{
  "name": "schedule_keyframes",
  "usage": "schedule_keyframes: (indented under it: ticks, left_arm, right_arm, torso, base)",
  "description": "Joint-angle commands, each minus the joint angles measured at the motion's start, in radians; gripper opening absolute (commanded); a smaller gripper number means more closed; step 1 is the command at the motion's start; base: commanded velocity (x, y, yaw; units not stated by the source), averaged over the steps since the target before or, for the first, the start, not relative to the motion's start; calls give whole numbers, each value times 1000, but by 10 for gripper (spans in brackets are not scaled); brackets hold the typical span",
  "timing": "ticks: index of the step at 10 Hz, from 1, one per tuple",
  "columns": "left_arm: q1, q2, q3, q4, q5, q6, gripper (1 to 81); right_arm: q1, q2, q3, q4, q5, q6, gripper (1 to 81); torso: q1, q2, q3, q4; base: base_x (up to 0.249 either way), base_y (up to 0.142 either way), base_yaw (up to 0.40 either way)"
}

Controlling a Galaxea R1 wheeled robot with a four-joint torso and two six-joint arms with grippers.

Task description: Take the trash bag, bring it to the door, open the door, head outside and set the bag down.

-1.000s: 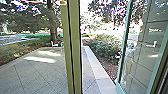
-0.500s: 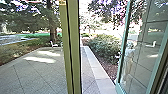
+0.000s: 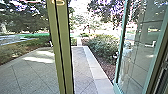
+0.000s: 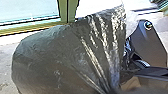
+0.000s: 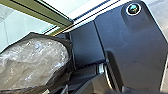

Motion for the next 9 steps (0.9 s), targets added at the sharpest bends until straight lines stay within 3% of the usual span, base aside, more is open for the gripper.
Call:
schedule_keyframes:
  ticks: [1, 9]
  left_arm:
    - [-57, -3, 2, 10, 52, 4, 10]
    - [-57, -2, 2, 11, 52, 5, 10]
  right_arm:
    - [61, 8, 8, -4, -50, -1, 811]
    - [55, 10, 9, -5, -39, -3, 811]
  torso:
    - [0, 0, 0, 0]
    - [0, 0, 0, 0]
  base:
    - [0, -121, 0]
    - [0, -133, 0]
